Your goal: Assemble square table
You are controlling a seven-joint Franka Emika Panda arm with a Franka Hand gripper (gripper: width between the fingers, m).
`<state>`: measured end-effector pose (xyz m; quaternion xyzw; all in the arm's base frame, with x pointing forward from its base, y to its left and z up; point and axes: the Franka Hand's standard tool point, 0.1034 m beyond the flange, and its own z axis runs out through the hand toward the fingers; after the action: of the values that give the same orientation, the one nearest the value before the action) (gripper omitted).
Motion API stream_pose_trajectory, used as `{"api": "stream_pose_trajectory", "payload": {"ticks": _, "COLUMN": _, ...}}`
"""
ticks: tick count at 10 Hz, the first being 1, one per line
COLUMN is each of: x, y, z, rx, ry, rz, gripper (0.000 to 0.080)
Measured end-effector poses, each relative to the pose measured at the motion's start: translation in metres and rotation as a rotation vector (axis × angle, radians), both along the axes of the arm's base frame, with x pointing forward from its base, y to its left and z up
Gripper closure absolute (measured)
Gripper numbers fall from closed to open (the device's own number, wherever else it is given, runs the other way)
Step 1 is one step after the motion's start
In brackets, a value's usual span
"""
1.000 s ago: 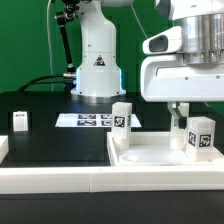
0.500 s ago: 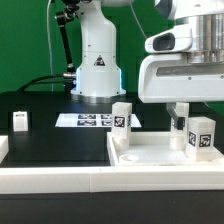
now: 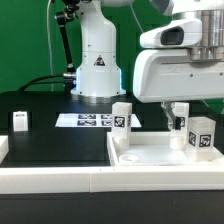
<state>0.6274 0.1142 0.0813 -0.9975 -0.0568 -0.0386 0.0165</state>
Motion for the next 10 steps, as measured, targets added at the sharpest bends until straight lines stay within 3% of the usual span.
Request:
{"api": "stream_pose_trajectory", "payload": {"ticks": 2, "x": 0.0003, "y": -0.0007, "z": 0.0027, "rx": 0.000, "ry": 0.020, "rz": 0.014, "gripper": 0.0151}}
{"api": "stream_pose_trajectory", "payload": {"ticks": 5, "x": 0.0005, "y": -0.0009, "z": 0.0023, "rx": 0.003, "ry": 0.019, "rz": -0.023, "gripper": 0.0514}}
{"api": "stream_pose_trajectory", "payload": {"ticks": 10, "x": -0.0001, "y": -0.0003, "z": 0.0021, "rx": 0.030, "ry": 0.033, "rz": -0.406, "gripper": 0.0512}}
